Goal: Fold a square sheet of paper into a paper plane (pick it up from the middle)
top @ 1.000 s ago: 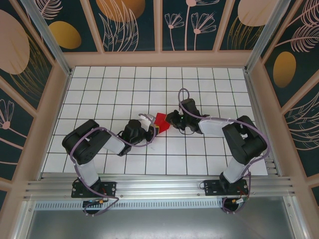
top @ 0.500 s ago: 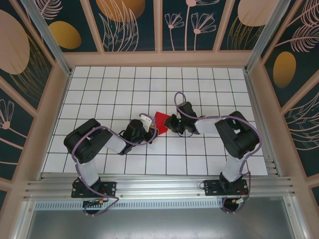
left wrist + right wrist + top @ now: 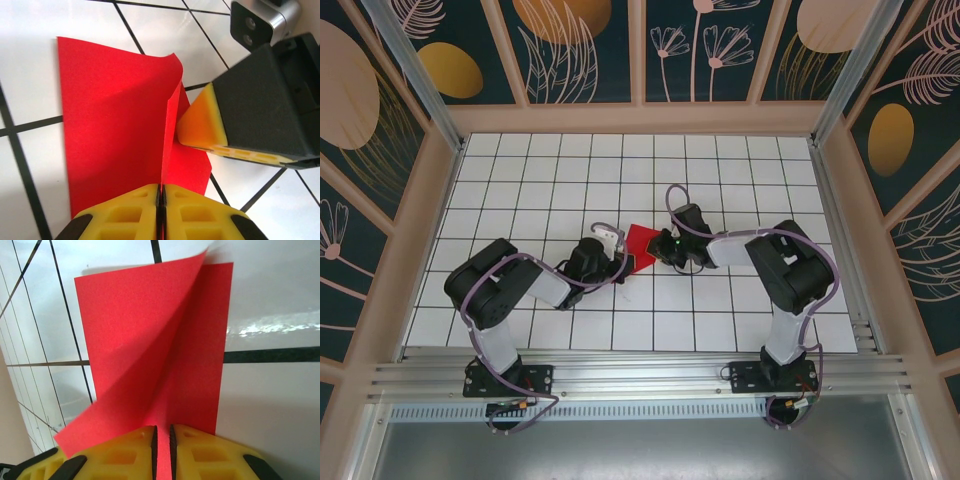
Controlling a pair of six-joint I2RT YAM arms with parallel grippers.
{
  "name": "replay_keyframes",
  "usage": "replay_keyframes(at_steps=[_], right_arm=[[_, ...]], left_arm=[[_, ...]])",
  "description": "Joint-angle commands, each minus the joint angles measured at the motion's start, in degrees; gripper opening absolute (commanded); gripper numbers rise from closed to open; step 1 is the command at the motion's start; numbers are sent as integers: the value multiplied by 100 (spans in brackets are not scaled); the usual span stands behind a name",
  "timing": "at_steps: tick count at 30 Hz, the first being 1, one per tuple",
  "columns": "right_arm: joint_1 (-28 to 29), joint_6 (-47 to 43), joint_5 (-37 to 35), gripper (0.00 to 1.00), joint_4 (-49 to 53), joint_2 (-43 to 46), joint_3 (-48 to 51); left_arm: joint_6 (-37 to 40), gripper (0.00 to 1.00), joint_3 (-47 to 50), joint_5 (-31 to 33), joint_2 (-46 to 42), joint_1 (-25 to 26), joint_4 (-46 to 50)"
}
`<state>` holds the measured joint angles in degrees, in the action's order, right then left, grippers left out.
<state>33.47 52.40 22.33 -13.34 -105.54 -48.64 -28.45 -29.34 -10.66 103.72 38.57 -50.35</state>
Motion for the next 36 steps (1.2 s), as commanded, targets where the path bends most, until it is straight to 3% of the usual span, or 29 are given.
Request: replay_keyframes(at_steps=[1,10,16,26,36], right_arm=[[41,-44,-181,17,278,-135,-110],[32,-37,-325,18,474,-190,-172],[32,-46,-345,18,512,-183,-188],[31,-72,-325,17,553,-223,-229],[45,-72,-299,17,609,-295,-294]], left_arm=[[-502,14,83,-169,-146,-153,-177],[-951,20,122,-632,-104,-394,-160],[-739,28,176,-860,-270,-397,-74],[24,42,-105,-570,-520,-359,1417],[412,45,-272,-213,-519,-149,1797]])
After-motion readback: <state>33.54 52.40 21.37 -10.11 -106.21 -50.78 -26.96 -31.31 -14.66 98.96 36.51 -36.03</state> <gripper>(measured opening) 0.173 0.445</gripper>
